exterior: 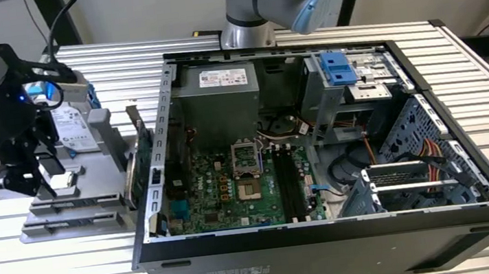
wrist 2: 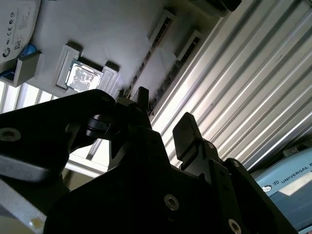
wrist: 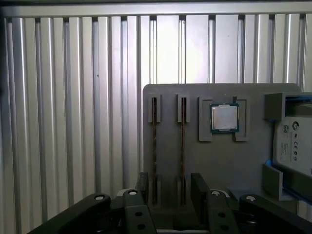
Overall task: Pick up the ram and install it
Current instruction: 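Pick up the ram and move it above insertion slot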
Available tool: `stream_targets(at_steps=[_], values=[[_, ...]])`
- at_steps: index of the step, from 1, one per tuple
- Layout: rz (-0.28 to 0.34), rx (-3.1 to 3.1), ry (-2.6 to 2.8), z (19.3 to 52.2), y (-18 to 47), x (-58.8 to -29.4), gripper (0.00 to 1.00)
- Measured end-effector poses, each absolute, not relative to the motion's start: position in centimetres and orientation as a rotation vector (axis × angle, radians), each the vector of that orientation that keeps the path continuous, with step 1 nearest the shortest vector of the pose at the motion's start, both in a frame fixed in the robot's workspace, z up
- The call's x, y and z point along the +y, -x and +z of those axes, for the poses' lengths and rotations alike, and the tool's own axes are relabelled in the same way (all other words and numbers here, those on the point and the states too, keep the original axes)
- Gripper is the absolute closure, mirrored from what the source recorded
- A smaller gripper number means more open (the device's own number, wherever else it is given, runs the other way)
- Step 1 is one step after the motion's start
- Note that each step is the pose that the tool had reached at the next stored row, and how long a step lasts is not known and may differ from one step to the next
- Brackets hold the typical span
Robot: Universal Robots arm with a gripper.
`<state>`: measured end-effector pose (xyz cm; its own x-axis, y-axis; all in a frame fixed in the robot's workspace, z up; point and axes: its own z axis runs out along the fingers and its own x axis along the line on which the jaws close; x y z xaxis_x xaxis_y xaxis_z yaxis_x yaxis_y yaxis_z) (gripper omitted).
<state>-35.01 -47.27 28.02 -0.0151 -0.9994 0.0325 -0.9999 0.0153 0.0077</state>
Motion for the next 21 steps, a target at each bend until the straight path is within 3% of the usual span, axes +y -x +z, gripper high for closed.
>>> stream_targets(at_steps=[21], values=[[0.038,-2.212,-2.179,27.41,35.01,-47.24,0.00]])
